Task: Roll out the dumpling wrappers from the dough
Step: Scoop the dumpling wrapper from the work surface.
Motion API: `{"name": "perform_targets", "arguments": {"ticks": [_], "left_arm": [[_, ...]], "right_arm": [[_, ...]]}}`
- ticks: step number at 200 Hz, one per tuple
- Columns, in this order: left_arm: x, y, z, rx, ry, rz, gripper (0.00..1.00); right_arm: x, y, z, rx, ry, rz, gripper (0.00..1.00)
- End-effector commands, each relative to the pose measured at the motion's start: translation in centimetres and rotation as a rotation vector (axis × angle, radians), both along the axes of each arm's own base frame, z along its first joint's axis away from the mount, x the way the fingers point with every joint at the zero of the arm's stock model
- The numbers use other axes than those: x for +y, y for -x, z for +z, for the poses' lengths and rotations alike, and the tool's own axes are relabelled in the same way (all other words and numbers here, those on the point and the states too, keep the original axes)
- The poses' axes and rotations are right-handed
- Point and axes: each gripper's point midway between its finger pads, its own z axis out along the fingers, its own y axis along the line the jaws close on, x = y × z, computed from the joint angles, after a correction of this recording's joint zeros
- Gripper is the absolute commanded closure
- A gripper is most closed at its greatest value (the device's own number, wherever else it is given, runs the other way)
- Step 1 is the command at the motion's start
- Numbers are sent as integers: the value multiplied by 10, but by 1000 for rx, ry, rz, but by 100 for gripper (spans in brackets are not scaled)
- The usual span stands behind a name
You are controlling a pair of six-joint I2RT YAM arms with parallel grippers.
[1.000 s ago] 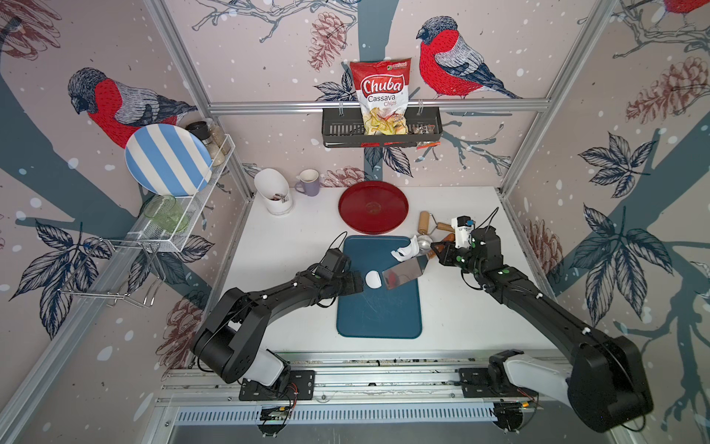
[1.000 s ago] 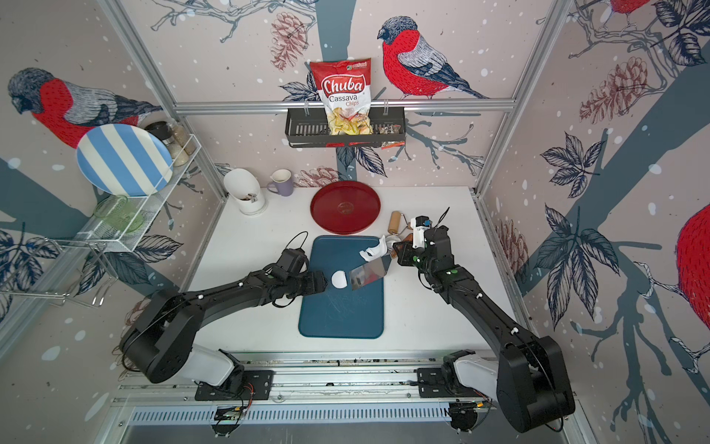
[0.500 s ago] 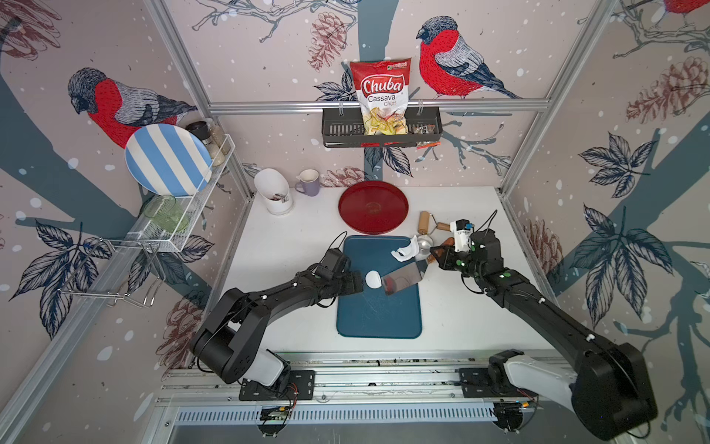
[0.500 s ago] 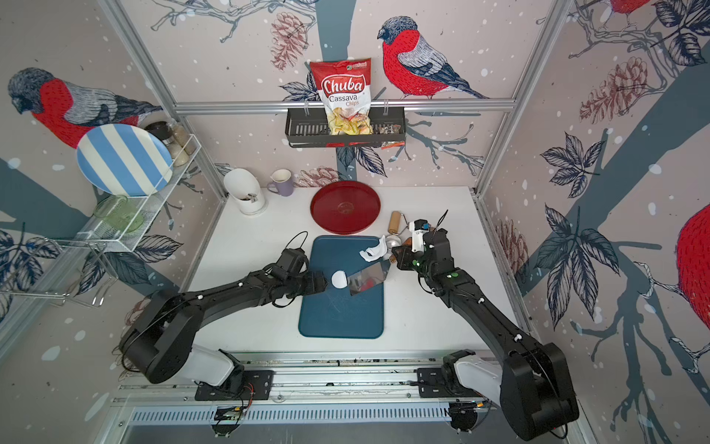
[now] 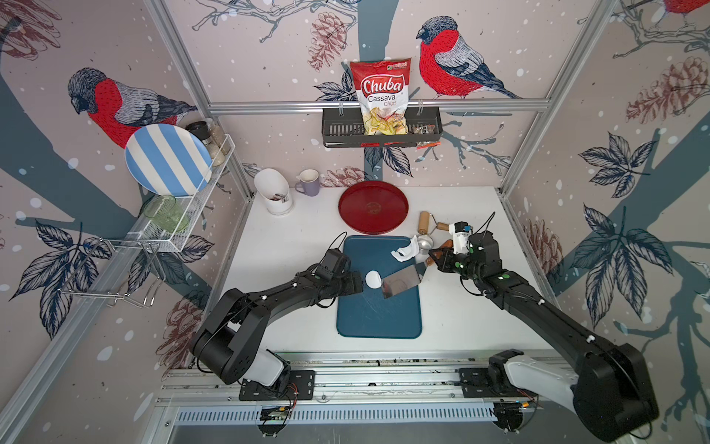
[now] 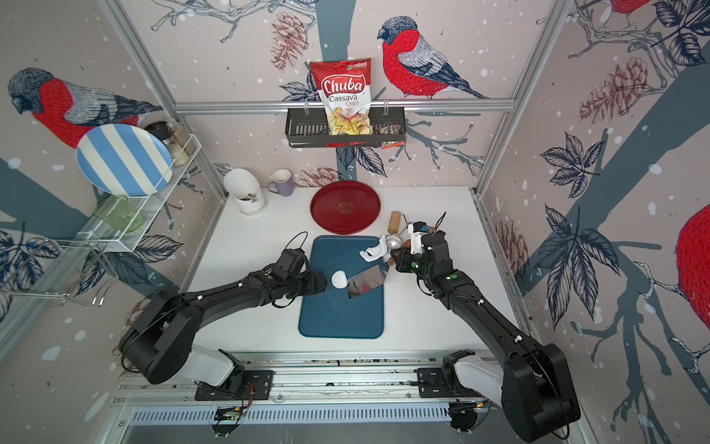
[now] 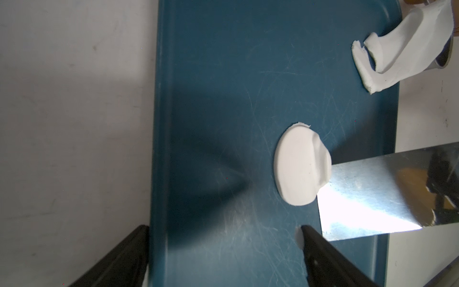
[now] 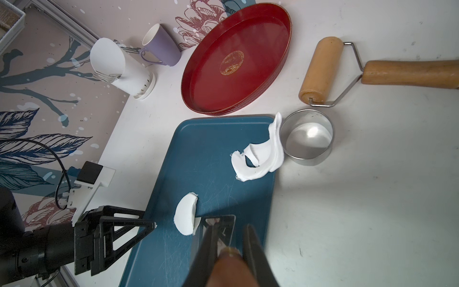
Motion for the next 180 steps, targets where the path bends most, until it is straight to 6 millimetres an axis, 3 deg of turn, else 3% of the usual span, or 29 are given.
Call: {"name": "perform_targets", "arguments": {"ticks": [1, 92, 143, 180], "left_arm": [[-2, -3, 3, -21, 9, -2, 5], [-3, -4, 4, -23, 10, -3, 5], [-3, -4, 5, -23, 12, -4, 5], [-4, -5, 6, -26, 13, -5, 5]], "right_arm": [[1, 1, 3, 0, -10, 0, 100], [5, 2, 26, -32, -70, 0, 100], [-14, -2, 21, -30, -3, -91, 100], [-13, 1, 14, -28, 6, -80, 100]]}}
